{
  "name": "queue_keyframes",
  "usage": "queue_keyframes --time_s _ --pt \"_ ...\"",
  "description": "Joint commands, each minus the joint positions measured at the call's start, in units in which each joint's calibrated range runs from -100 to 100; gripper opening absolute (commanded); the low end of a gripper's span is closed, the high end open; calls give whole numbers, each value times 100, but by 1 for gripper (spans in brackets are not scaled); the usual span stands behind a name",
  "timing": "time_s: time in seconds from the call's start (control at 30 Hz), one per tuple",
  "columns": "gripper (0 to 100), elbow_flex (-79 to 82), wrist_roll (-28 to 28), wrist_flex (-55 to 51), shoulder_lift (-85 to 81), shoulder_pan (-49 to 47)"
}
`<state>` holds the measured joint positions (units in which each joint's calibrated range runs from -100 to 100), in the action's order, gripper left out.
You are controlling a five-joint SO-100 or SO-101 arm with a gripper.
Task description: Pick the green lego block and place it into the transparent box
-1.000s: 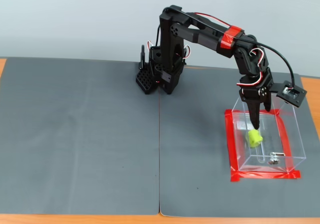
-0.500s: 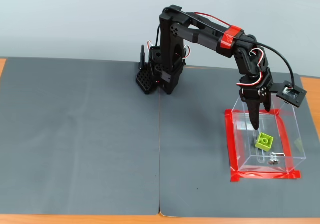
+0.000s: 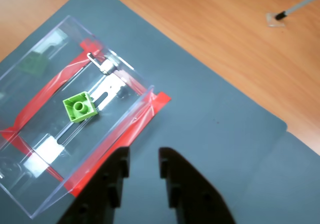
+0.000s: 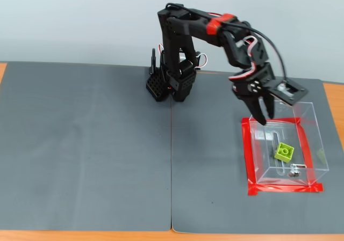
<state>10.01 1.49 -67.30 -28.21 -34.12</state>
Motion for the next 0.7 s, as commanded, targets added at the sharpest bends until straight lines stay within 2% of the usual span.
queue_keyframes --time_s 0.0,0.17,0.3,0.67 --pt "4 -246 20 -336 -617 394" --pt "2 -237 -209 -605 -1643 1424" --pt "2 43 -167 -613 -2355 1954" --pt "2 3191 15 -613 -4805 2065"
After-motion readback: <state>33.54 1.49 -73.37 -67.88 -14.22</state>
